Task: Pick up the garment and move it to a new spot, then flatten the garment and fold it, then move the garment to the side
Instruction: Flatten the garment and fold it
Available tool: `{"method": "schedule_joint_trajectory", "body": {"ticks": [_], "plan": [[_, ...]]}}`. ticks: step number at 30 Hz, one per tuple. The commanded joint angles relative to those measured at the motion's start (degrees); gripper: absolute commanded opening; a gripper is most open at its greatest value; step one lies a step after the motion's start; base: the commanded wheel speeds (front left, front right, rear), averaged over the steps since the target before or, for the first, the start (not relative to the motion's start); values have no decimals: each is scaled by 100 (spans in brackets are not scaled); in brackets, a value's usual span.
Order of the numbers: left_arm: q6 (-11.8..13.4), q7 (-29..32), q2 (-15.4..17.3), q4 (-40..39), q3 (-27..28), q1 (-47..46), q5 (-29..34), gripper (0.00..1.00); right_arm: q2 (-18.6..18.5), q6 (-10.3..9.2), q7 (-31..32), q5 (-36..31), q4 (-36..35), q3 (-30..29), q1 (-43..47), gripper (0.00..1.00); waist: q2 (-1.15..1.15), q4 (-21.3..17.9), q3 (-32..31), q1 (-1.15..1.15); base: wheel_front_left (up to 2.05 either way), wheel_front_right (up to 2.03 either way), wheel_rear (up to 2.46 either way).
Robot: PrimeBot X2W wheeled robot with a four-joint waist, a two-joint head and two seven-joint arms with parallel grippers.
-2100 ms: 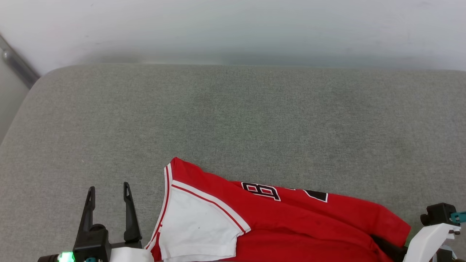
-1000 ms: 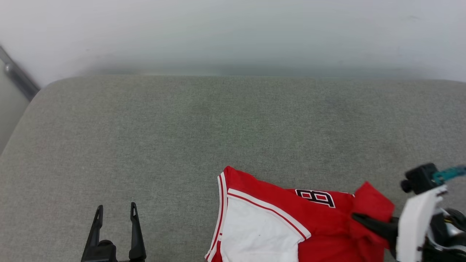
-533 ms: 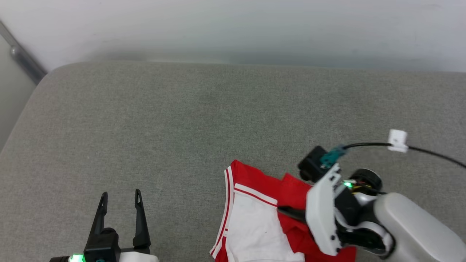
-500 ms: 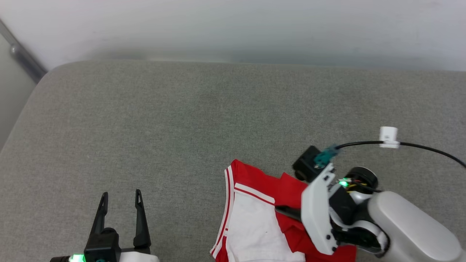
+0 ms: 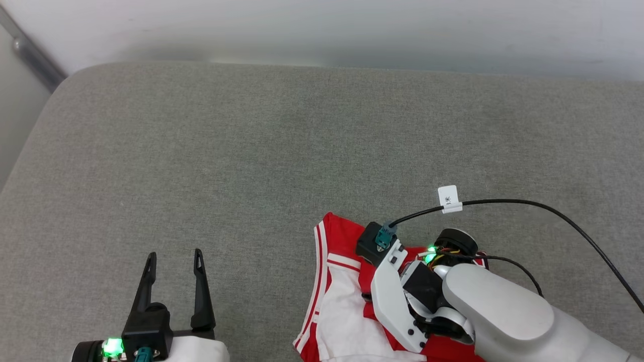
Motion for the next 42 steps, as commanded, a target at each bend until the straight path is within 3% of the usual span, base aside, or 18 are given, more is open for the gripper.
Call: {"method": "schedule_joint_trajectory", "body": {"ticks": [1, 2, 3, 4, 11, 12, 14, 21, 25, 30, 35, 42], "plan": [[-23, -27, -4, 12, 4, -61, 11, 100, -4, -6, -121, 77, 146, 97, -9, 16, 0, -20, -10, -1, 0, 0, 0], [-15, -27, -8, 12, 21, -43, 9, 100, 5, -6, -215, 138, 175, 121, -35, 24, 0, -41, -23, -1, 0, 0, 0], [-11, -27, -11, 14, 40, -16, 8, 100, -13, -6, -314, 160, 182, 170, -98, 44, 0, -65, -49, -1, 0, 0, 0], [-13, -27, -9, 13, 62, 21, 10, 100, -42, -7, -398, 213, 173, 206, -157, 100, 0, -94, -77, -1, 0, 0, 0], [-65, -27, -13, 3, 153, 161, 30, 100, -441, -5, -1494, 164, -229, 27, -417, 100, 0, -272, -304, -1, 0, 0, 0], [-72, -27, -18, -11, 167, 243, 28, 100, -603, -4, -2246, -96, -342, -405, -374, 100, 0, -336, -395, -1, 0, 0, 0], [-77, -27, -23, -27, 176, 276, 34, 100, -710, -4, -2909, -501, -287, -885, -319, 100, 0, -378, -438, -1, 0, 0, 0], [-89, -27, -36, -87, 216, 393, 34, 100, -393, -5, -4733, -1859, 16, -3044, 507, 100, 0, -525, -592, -1, 0, 0, 0], [-128, -27, -42, -101, 217, 417, 34, 100, -62, -5, -5029, -2605, -130, -4270, 1183, 100, 0, -573, -648, -1, 0, 0, 0], [-120, -27, -51, -120, 225, 461, 32, 100, 455, -5, -5082, -3350, -866, -5508, 2068, 100, 0, -620, -696, -1, 0, 0, 0], [-131, -27, -59, -153, 205, 495, 35, 100, 948, -4, -5076, -3642, -1627, -6082, 2956, 100, 0, -657, -730, -1, 0, 0, 0], [-140, -27, -69, -197, 146, 545, 12, 100, 1302, -5, -5077, -3743, -2025, -6300, 3918, 100, 0, -656, -772, -1, 0, 0, 0]]}}
